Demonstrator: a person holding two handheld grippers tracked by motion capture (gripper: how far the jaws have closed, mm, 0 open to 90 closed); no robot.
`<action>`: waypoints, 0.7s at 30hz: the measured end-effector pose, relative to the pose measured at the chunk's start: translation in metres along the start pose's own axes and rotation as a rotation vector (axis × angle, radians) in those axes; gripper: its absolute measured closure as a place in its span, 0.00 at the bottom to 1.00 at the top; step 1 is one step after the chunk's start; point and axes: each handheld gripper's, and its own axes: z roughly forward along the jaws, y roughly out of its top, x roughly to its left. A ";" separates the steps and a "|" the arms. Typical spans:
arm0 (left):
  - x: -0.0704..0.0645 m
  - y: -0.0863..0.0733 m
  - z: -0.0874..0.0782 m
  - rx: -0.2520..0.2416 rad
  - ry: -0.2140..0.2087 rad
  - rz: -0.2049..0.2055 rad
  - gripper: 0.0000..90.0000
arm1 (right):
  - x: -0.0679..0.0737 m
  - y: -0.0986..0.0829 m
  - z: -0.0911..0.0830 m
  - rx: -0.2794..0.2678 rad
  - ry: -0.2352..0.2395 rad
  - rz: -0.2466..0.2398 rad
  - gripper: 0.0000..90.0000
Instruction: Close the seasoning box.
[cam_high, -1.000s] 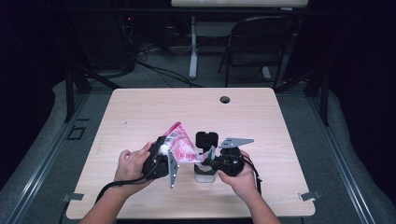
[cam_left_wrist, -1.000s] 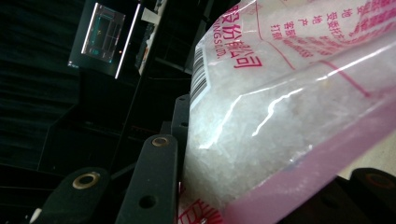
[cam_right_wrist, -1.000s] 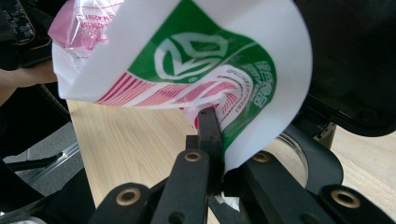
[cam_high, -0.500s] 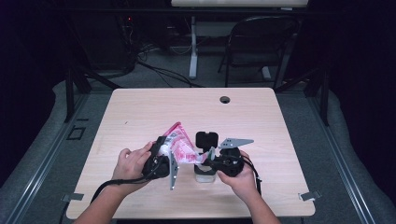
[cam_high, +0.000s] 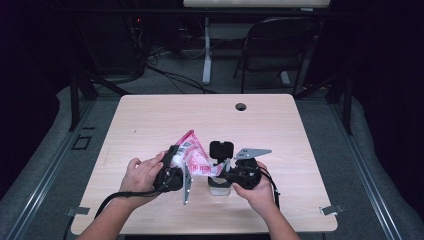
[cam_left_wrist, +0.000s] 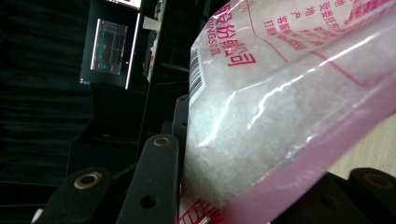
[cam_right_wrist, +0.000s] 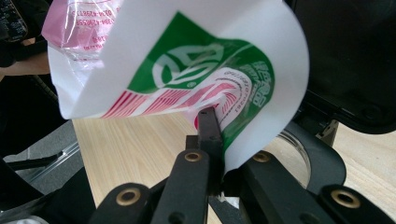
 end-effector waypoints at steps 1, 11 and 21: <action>0.000 0.000 0.000 0.000 -0.001 0.000 0.82 | 0.000 0.000 0.000 -0.002 0.003 0.003 1.00; 0.001 0.002 0.000 -0.009 0.011 0.006 0.82 | 0.002 0.003 0.001 0.031 -0.011 -0.018 1.00; 0.001 0.004 0.000 -0.008 0.007 0.018 0.82 | 0.004 0.014 0.001 0.105 -0.028 -0.060 1.00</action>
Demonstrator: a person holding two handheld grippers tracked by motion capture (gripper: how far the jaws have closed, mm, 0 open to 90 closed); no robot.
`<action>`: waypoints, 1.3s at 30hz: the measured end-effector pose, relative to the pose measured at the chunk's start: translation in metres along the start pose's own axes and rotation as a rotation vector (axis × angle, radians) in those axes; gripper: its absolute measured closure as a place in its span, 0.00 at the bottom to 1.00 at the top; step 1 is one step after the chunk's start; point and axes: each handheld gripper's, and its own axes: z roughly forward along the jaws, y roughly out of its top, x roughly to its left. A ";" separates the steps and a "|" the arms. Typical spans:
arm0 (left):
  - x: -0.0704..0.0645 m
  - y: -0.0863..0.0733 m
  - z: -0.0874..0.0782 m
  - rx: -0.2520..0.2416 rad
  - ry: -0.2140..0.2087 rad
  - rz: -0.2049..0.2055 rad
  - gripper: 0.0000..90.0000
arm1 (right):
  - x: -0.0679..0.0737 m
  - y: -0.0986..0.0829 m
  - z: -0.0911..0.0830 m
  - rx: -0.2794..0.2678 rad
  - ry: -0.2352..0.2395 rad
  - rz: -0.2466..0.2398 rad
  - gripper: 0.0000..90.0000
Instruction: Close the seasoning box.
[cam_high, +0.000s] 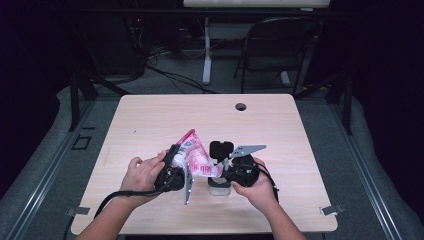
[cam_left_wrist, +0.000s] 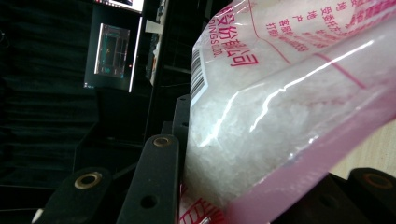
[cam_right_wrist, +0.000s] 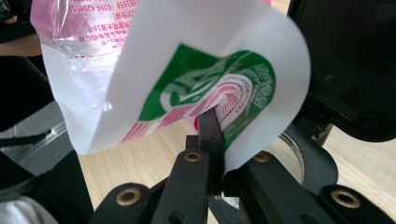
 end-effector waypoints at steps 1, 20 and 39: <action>0.000 0.000 0.000 -0.001 0.000 0.001 0.82 | 0.000 0.000 0.000 0.002 0.001 0.003 1.00; 0.000 0.004 0.001 -0.005 0.005 0.017 0.82 | -0.004 0.003 0.000 0.028 0.010 0.003 1.00; 0.003 0.008 -0.001 -0.011 0.011 0.035 0.82 | -0.005 0.000 -0.001 0.025 0.025 0.020 1.00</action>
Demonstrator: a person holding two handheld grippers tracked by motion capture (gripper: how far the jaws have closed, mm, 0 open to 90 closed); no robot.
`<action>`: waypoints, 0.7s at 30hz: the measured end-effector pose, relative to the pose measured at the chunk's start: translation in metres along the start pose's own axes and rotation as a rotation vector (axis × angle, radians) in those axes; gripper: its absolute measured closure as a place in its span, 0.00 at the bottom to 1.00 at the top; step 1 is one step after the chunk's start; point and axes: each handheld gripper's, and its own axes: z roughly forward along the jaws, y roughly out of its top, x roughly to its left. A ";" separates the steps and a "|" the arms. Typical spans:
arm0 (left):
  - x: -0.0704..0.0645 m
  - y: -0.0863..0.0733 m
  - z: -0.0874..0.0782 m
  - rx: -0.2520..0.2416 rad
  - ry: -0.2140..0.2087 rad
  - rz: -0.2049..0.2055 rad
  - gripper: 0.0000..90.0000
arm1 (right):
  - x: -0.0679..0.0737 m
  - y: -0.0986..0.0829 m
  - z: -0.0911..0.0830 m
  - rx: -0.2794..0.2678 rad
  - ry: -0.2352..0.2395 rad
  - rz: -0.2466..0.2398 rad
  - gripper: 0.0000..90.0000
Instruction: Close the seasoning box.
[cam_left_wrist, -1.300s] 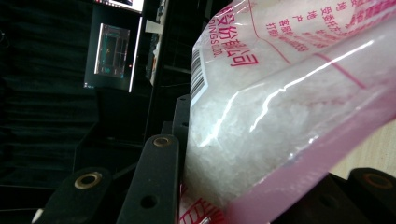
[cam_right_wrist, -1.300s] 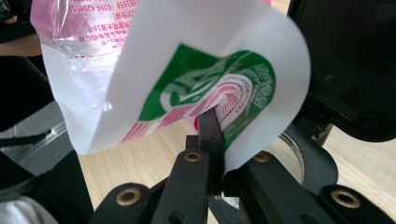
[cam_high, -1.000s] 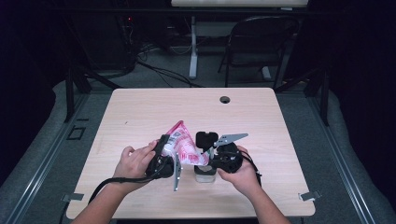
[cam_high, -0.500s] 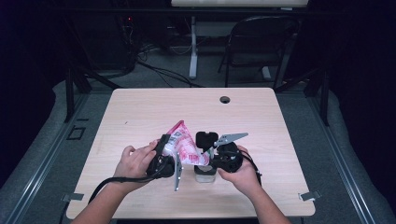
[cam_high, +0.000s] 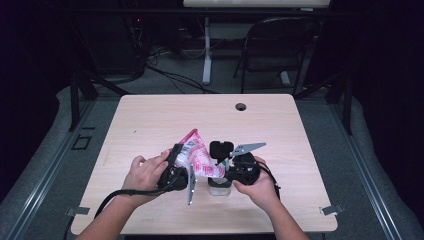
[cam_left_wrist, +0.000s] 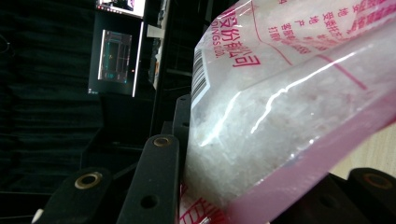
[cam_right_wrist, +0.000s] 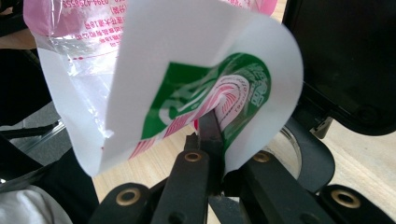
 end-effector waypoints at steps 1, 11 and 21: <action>0.000 0.001 0.000 0.003 -0.003 0.003 0.82 | 0.000 -0.001 0.000 -0.003 0.003 0.003 1.00; 0.000 0.003 0.000 0.005 -0.004 0.014 0.82 | -0.002 -0.004 0.000 -0.010 0.009 0.014 1.00; 0.002 0.005 -0.001 0.000 0.006 0.027 0.82 | -0.003 -0.004 0.001 -0.015 0.019 0.024 1.00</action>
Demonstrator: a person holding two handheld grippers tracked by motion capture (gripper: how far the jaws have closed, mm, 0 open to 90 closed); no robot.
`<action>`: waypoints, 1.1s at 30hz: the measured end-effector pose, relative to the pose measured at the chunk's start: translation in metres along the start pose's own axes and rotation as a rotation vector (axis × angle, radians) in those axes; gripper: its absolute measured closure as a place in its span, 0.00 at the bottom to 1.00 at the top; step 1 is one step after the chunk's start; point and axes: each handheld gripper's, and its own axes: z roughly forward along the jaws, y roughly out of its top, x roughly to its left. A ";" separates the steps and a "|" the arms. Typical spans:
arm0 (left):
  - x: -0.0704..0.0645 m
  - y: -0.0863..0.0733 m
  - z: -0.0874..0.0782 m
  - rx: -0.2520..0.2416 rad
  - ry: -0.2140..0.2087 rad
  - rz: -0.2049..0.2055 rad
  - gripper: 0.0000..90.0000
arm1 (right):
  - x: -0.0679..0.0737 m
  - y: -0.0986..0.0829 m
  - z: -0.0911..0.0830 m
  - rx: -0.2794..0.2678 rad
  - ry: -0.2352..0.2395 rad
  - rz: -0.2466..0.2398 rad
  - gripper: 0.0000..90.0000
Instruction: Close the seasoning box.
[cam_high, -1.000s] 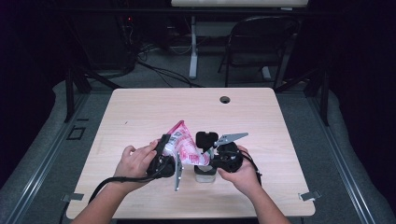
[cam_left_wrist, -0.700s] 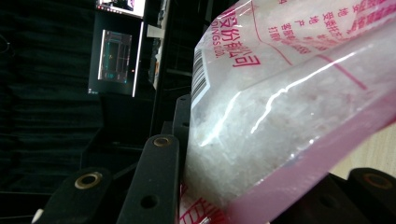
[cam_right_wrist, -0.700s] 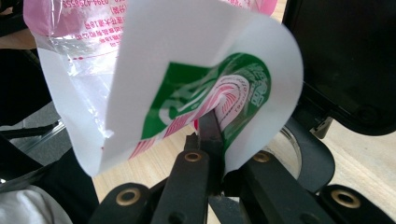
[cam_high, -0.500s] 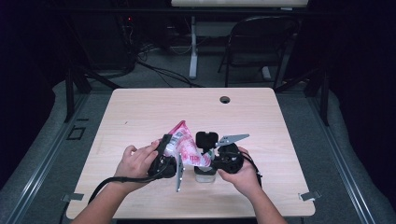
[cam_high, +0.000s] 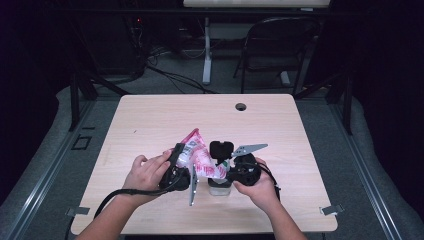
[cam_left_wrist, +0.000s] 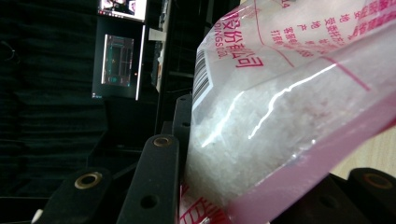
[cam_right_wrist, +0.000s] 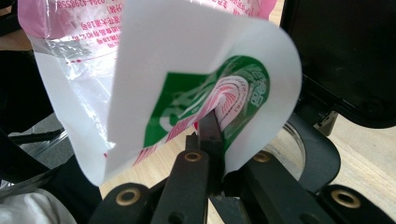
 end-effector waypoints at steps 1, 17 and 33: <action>0.000 0.000 0.000 0.004 -0.003 0.000 0.82 | 0.000 0.000 0.000 -0.001 0.000 0.001 1.00; 0.002 0.001 -0.001 -0.006 0.003 -0.001 0.82 | 0.000 0.000 0.001 -0.008 0.003 0.005 1.00; 0.005 0.002 -0.002 -0.010 0.005 0.002 0.83 | 0.000 -0.001 0.001 -0.012 0.005 0.008 1.00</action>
